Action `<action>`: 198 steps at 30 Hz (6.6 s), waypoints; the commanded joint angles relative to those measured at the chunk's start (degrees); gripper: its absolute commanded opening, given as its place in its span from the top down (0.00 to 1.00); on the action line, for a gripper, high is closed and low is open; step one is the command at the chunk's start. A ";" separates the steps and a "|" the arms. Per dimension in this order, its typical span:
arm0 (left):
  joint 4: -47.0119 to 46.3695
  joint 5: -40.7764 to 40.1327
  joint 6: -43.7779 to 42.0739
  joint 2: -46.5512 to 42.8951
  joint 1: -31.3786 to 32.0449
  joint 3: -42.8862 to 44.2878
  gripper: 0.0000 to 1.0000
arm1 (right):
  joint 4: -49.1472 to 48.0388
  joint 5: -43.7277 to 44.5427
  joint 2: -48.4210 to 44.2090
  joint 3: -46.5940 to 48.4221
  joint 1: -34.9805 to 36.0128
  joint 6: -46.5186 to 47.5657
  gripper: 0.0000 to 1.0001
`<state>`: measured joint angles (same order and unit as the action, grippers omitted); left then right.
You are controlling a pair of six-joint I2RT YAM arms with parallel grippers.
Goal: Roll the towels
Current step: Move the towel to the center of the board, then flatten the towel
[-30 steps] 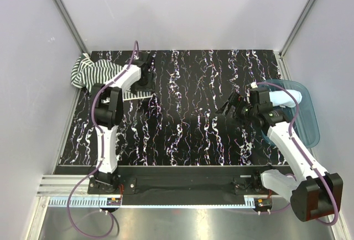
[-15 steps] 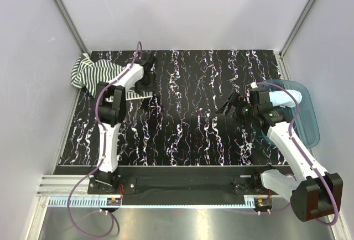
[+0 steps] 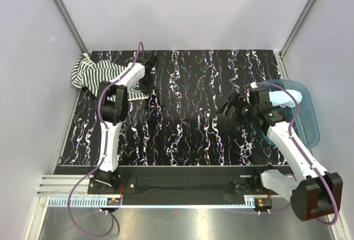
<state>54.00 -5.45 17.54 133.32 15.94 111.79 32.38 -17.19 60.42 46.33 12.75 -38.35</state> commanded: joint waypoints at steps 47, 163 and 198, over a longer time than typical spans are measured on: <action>-11.11 9.41 10.06 -64.05 -3.64 -49.91 0.03 | -13.57 2.25 34.05 6.49 1.57 6.53 0.24; -8.81 -9.41 10.22 -29.32 -4.08 -26.93 0.13 | 19.83 22.20 14.81 43.67 5.53 7.85 1.00; -4.19 -7.89 10.68 -40.83 -2.15 -31.37 1.00 | 23.16 21.93 5.77 39.81 5.53 7.06 1.00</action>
<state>41.78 -6.87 30.74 105.23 12.27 78.72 54.48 3.03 70.41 85.80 18.41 -31.11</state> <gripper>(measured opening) 0.028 0.019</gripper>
